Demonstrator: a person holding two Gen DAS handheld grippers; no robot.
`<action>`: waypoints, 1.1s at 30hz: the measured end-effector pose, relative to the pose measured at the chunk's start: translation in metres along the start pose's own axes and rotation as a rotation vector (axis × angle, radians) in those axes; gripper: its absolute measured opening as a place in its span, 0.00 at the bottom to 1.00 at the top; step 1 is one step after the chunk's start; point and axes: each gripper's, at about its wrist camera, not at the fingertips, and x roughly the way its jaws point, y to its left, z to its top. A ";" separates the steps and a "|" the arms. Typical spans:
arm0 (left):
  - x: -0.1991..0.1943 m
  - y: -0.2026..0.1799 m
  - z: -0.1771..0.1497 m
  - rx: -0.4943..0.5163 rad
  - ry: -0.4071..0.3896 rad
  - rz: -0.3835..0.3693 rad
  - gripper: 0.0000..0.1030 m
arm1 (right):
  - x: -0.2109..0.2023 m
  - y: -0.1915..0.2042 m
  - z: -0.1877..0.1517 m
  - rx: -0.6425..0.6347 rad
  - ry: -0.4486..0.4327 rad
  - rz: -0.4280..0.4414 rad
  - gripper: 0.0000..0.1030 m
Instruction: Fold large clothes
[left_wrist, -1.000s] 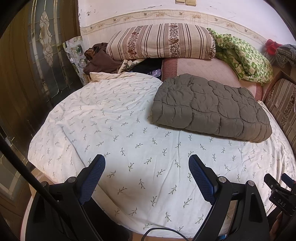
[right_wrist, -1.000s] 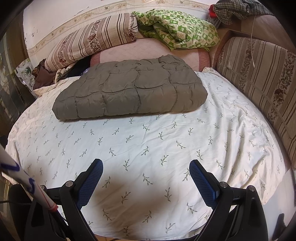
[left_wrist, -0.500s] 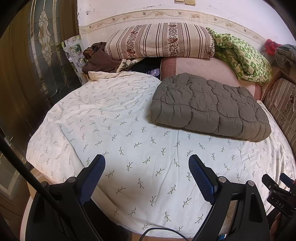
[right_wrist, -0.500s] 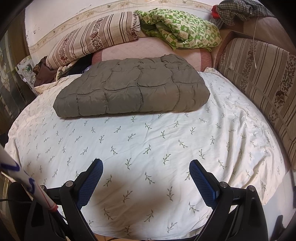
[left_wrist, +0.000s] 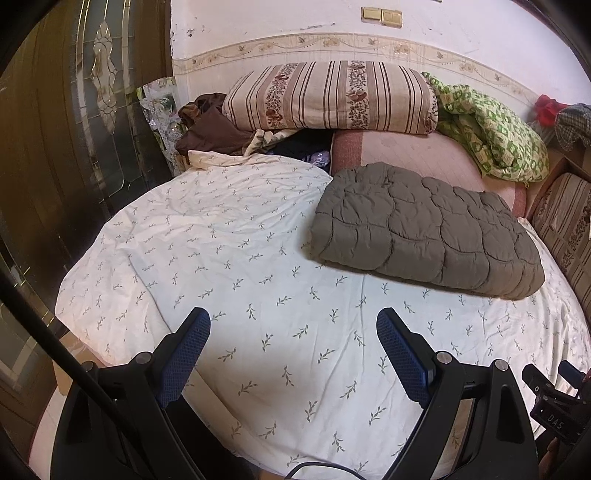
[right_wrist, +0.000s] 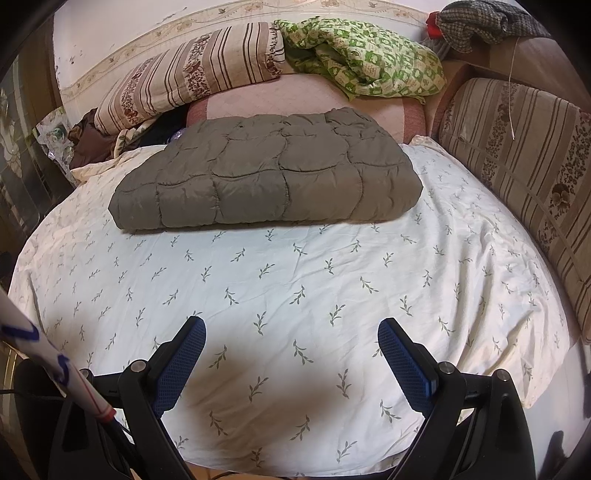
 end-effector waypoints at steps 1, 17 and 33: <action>-0.001 0.000 0.000 0.000 -0.005 0.002 0.88 | 0.000 0.000 0.000 -0.002 0.000 0.001 0.94; -0.006 0.005 -0.002 -0.027 -0.027 -0.052 0.88 | -0.006 0.016 -0.002 -0.051 -0.010 0.003 0.94; 0.001 0.004 -0.007 -0.006 0.010 -0.049 0.88 | -0.009 0.034 -0.007 -0.109 -0.011 0.003 0.94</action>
